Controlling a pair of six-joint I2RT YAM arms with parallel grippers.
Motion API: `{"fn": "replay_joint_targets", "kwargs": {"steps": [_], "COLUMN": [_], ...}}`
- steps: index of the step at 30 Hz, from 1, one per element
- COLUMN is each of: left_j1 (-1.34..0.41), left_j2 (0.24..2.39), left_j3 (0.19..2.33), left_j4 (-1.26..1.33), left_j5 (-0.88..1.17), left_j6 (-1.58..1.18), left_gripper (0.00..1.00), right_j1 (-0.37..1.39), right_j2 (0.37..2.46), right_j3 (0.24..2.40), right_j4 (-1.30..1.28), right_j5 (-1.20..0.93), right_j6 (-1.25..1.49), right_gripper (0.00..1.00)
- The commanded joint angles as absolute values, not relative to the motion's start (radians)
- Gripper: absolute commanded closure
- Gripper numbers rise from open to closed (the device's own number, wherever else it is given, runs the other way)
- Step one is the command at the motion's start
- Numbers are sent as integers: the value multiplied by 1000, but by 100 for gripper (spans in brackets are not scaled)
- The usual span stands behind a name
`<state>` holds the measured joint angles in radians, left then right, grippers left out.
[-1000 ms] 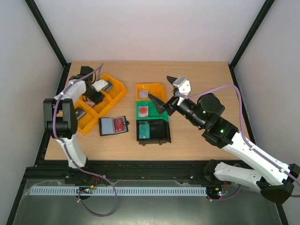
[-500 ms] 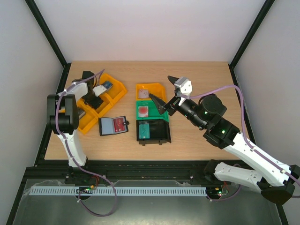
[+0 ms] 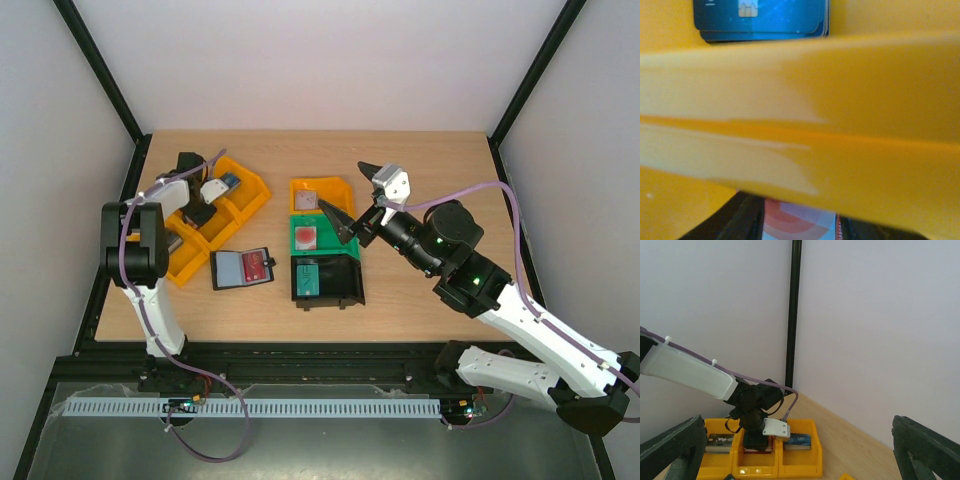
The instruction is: Take the credit cards out of the card holder
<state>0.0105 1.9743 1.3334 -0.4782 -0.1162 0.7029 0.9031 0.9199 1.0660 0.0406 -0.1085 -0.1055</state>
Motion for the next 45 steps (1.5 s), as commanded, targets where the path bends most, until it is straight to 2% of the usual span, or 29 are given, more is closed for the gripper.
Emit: {"fn": "replay_joint_targets", "kwargs": {"steps": [1,10,18,22,24,28,31,33,38,45], "left_j1": [-1,-2,-3,13,29,56,76,95,120,114], "left_j2": [1949,1913,1884,1887,1895,1905,1943,1988,2072,2106], "left_j3": [1299,1291,1295,1372,1427,1461,1490,1536,1618,1621], "left_j4": [-534,-513,-518,-615,-656,-673,-704,-762,-873,-845], "left_j5": [-63,-65,-44,63,99,78,74,96,135,109], "left_j6": [705,720,711,672,640,639,652,671,729,747], "left_gripper": [62,97,98,98,91,56,38,31,23,22], "right_j1": [900,900,900,900,900,900,900,900,900,900], "right_j2": [904,897,897,900,899,895,889,884,875,883], "right_j3": [1072,1074,1080,1087,1087,1080,1070,1065,1060,1052], "right_j4": [45,44,41,33,31,33,33,32,26,39], "right_j5": [-100,-101,-100,-103,-102,-98,-93,-92,-84,-90], "right_j6": [-110,-112,-121,-124,-126,-124,-124,-125,-132,-131], "right_gripper": [1,1,1,1,1,1,1,1,1,1]}}
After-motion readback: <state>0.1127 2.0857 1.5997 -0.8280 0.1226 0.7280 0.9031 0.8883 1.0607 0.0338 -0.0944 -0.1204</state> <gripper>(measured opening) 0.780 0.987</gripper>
